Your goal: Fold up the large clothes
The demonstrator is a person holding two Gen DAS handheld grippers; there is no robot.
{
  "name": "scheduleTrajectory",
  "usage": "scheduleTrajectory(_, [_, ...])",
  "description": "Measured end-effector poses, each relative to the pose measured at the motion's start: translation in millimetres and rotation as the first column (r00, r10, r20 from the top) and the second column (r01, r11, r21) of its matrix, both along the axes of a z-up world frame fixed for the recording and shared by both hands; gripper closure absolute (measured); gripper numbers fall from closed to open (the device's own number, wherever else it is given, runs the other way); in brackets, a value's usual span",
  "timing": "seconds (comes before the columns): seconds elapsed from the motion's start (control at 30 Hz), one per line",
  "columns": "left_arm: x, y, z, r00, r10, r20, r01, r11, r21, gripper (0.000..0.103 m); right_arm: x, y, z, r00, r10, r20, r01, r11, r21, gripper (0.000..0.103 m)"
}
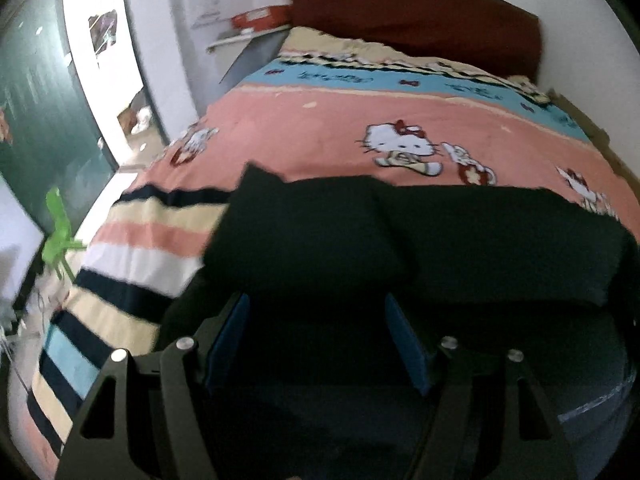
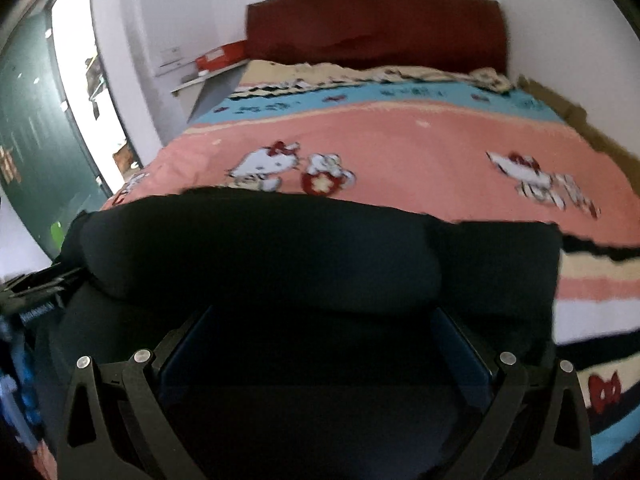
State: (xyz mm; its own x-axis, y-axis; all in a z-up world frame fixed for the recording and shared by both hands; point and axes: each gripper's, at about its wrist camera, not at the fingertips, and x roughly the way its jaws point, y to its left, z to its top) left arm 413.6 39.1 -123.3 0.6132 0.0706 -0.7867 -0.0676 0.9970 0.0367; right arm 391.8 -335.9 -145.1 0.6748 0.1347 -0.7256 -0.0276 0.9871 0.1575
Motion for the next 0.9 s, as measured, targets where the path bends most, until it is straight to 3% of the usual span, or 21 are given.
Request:
scheduleTrajectory(0.17, [-42, 13, 12, 0.999, 0.023, 0.037, -0.024, 0.999, 0.029, 0.034, -35, -31, -3, 0.993, -0.11, -0.032, 0.109, 0.993, -0.035, 0.001])
scheduleTrajectory(0.3, [-99, 6, 27, 0.996, -0.016, 0.092, 0.01, 0.998, 0.068, 0.034, -76, -33, 5, 0.993, -0.117, -0.025, 0.116, 0.992, -0.057, 0.001])
scheduleTrajectory(0.6, [-205, -9, 42, 0.988, -0.066, 0.136, 0.056, 0.995, 0.082, 0.034, -189, 13, 19, 0.999, -0.034, 0.005, 0.034, 0.995, -0.09, 0.001])
scheduleTrajectory(0.9, [-264, -5, 57, 0.984, -0.066, 0.163, 0.06, 0.997, 0.044, 0.034, -258, 53, 43, 0.997, -0.002, 0.079, 0.011, 0.993, -0.114, 0.001])
